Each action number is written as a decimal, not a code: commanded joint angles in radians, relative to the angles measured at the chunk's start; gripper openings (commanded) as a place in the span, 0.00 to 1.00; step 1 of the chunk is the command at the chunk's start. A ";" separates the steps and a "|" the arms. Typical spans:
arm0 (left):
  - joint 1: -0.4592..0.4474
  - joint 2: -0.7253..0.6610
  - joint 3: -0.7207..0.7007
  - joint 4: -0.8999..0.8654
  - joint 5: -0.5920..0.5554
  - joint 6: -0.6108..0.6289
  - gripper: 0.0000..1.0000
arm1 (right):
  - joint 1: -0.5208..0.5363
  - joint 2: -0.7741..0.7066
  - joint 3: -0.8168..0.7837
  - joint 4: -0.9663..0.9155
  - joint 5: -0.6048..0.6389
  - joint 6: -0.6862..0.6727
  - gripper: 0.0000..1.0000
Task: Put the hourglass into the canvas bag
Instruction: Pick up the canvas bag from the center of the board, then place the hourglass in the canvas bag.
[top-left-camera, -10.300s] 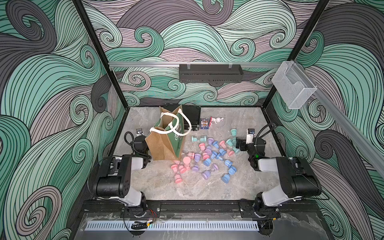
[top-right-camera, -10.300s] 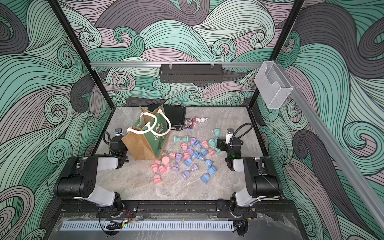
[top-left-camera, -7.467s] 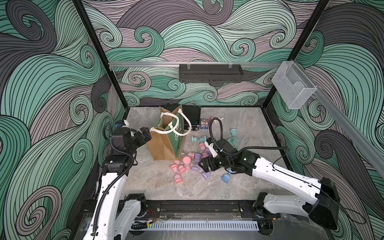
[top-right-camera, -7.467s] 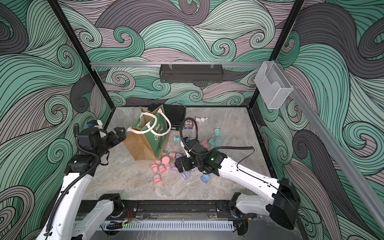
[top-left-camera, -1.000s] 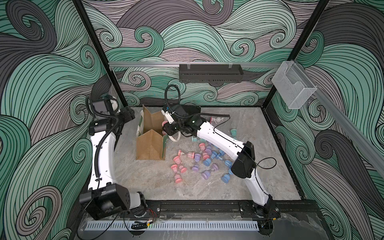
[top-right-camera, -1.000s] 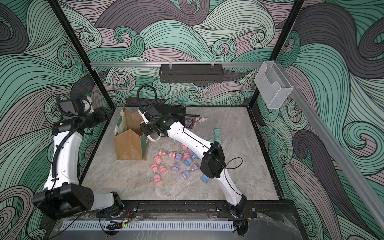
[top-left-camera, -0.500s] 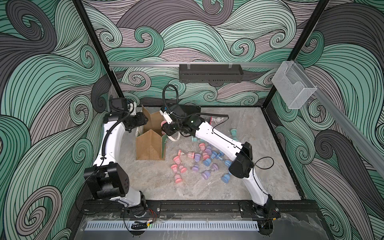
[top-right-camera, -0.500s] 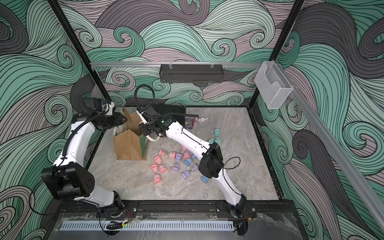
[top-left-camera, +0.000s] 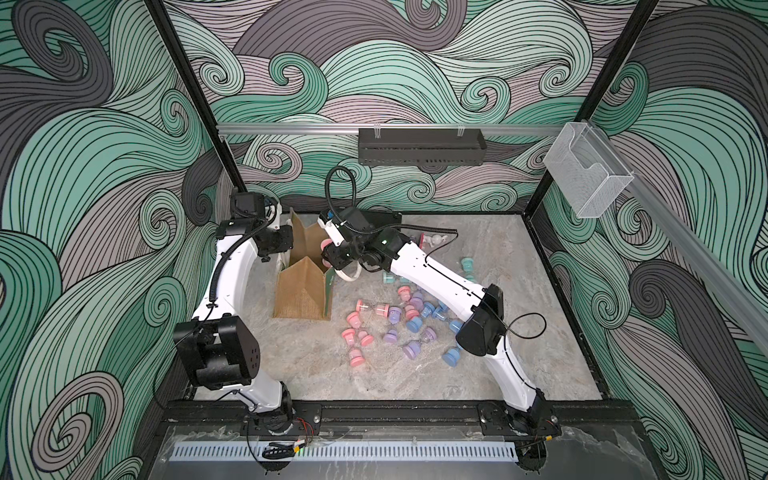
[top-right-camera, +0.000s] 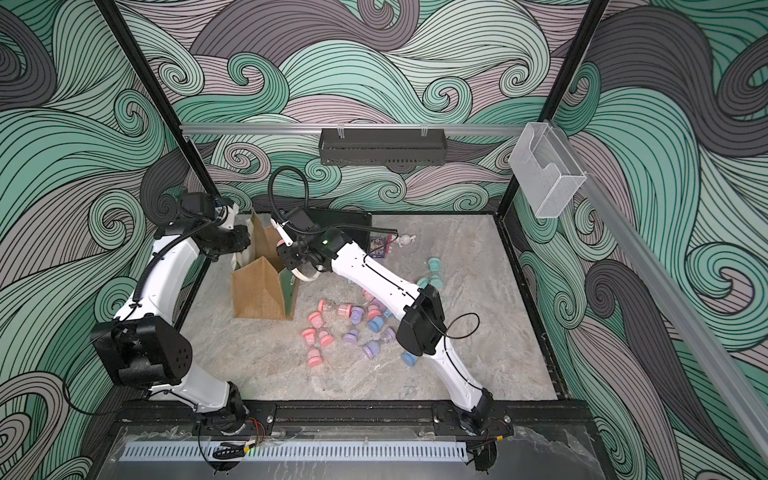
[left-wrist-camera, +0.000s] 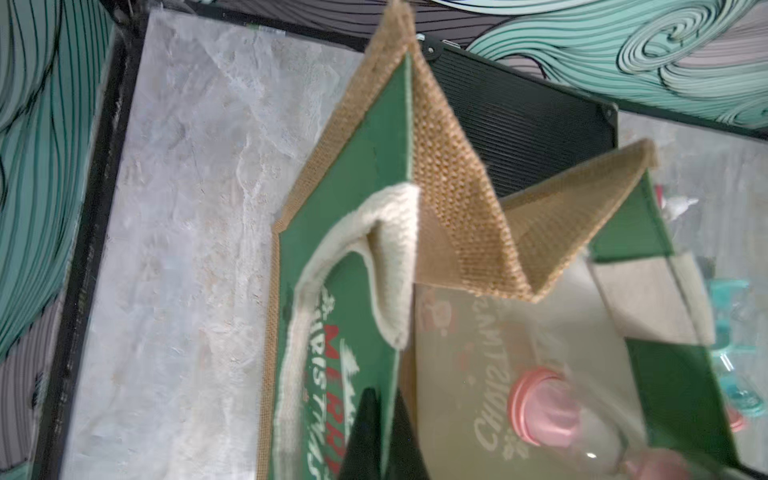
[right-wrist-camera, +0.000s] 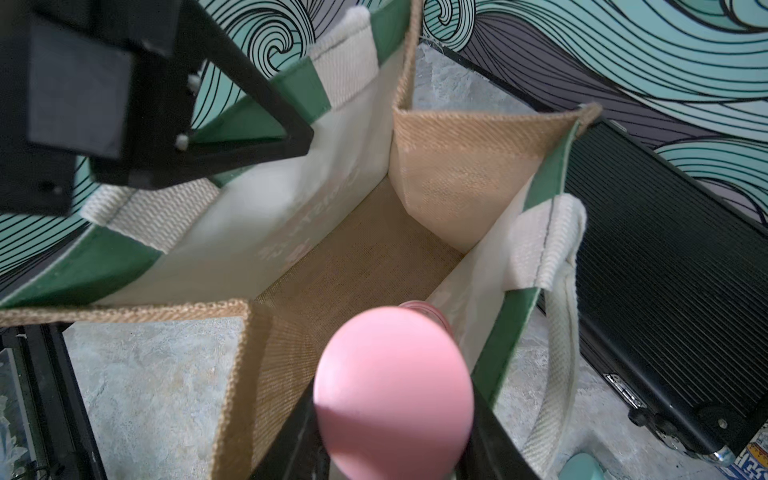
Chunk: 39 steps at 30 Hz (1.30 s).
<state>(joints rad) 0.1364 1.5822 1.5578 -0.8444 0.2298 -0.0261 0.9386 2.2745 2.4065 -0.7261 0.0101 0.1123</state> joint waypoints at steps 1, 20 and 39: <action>-0.009 -0.026 0.054 -0.009 0.078 0.034 0.00 | -0.002 -0.007 0.055 0.003 -0.013 -0.032 0.26; -0.009 -0.068 0.098 0.050 0.356 -0.019 0.00 | -0.049 0.076 0.047 0.025 -0.036 -0.007 0.31; -0.001 0.003 0.096 0.120 0.356 -0.164 0.00 | -0.103 -0.217 -0.302 0.200 -0.050 0.036 0.72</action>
<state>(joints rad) 0.1341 1.5715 1.6119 -0.7914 0.5724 -0.2020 0.8474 2.1521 2.1082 -0.5648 -0.0223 0.1287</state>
